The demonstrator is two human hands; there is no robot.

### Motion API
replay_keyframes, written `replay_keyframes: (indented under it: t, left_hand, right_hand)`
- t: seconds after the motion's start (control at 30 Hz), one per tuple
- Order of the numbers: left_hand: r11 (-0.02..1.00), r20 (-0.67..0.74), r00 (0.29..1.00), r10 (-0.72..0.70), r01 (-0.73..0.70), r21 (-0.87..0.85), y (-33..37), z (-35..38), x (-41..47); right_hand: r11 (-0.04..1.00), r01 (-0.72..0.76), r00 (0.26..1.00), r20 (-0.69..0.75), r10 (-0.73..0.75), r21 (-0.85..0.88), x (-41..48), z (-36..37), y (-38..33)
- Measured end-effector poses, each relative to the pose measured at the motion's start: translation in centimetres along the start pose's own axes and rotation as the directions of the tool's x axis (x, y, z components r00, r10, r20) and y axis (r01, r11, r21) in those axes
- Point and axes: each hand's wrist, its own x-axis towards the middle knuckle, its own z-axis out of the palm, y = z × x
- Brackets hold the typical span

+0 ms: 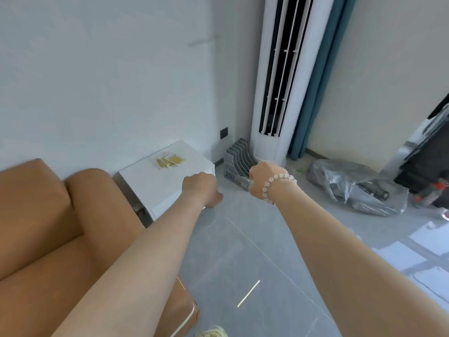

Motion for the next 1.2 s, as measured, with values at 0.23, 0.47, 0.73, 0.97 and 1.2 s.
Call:
replay_keyframes:
  t: [0.23,0.47,0.73,0.97,1.2]
  left_hand:
    - [0.98,0.078,0.98,-0.184,0.189,-0.066,-4.1,1.1,5.2]
    - [0.97,0.056,0.972,-0.229,0.233,-0.073,-8.0,-0.4,14.7]
    - [0.925,0.099,0.939,-0.328,0.341,-0.167,-14.8,-1.3,25.3]
    - [0.89,0.165,0.906,-0.391,0.418,-0.184,-20.3,-0.4,31.6]
    - [0.836,0.294,0.84,-0.456,0.518,-0.183,-23.6,1.9,36.3]
  right_hand:
    - [0.984,0.172,0.981,0.086,-0.175,0.041,8.0,0.4,-2.2]
    - [0.965,0.253,0.965,0.084,-0.248,-0.066,19.2,-1.8,-3.4]
    - [0.907,0.388,0.919,0.136,-0.369,-0.163,33.9,-3.8,-8.3]
    - [0.902,0.406,0.906,0.196,-0.376,-0.149,42.8,-3.2,-10.5]
    - [0.877,0.469,0.861,0.279,-0.426,-0.108,49.8,-1.2,-12.5]
